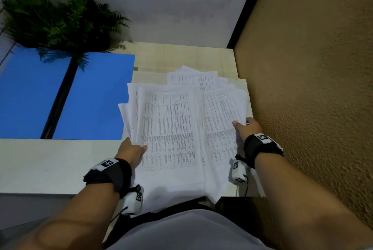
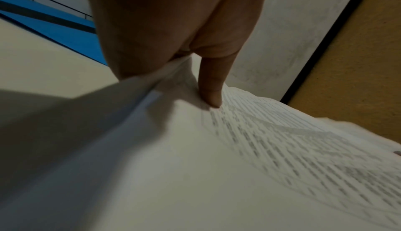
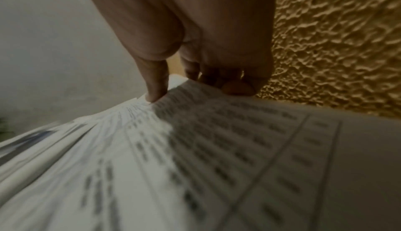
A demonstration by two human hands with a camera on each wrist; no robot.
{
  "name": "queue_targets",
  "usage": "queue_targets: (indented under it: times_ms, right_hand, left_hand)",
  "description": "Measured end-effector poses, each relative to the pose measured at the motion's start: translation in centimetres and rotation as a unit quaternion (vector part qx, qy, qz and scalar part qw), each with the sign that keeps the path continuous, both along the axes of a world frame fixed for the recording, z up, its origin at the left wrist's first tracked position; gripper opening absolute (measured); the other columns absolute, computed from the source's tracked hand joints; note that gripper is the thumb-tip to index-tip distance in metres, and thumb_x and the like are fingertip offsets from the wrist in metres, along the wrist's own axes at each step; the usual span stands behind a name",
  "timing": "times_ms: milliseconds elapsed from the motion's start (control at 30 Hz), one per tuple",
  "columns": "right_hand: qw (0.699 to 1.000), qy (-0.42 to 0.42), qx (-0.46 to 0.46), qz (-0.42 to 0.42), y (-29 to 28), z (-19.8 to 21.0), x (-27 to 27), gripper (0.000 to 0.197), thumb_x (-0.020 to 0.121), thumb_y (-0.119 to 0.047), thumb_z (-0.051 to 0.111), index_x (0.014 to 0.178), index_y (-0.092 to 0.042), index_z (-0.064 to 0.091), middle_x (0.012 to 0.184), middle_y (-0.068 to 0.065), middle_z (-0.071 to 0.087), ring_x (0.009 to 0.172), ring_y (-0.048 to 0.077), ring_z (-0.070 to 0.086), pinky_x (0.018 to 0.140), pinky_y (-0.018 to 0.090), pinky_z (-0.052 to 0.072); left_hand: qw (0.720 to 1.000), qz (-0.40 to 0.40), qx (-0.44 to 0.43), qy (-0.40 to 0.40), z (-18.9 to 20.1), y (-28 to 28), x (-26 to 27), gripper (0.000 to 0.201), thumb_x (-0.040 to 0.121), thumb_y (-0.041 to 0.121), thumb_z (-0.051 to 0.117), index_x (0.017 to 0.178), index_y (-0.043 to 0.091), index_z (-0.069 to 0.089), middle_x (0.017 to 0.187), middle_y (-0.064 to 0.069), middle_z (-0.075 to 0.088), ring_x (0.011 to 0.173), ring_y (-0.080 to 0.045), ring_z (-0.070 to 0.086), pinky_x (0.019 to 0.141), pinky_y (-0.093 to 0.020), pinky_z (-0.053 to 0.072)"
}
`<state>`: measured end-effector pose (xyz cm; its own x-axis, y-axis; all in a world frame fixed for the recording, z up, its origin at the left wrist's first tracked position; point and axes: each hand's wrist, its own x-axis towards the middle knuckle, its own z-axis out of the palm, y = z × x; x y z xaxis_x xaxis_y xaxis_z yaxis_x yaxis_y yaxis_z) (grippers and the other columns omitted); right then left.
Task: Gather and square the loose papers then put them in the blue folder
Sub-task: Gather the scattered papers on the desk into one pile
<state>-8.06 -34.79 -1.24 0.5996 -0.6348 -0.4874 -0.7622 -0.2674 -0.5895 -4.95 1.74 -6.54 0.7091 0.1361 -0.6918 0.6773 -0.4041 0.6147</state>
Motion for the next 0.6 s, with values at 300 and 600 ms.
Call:
queue_targets:
  times_ms: [300,600]
  right_hand:
    - [0.998,0.017,-0.055,0.024,2.0,-2.0,-1.0,0.057,0.080,-0.044,0.068,0.126,-0.011,0.059,0.124,0.015,0.056,0.106,0.034,0.060,0.092,0.043,0.052]
    - [0.995,-0.095,-0.020,-0.030,1.1,1.7,-1.6,0.015,0.090,-0.016,0.061,0.094,-0.003,0.067,0.090,0.011,0.067,0.082,0.031,0.065,0.074,0.032,0.050]
  left_hand:
    - [0.999,-0.029,-0.001,0.025,2.6,-1.8,-0.3,0.065,0.087,0.012,0.070,0.141,0.005,0.034,0.139,-0.014,0.051,0.126,-0.034,0.052,0.105,-0.043,0.044]
    - [0.996,-0.054,0.075,0.002,3.6,-3.1,-0.8,0.044,0.093,0.005,0.060,0.133,-0.002,0.041,0.128,-0.017,0.056,0.118,-0.035,0.054,0.084,-0.030,0.037]
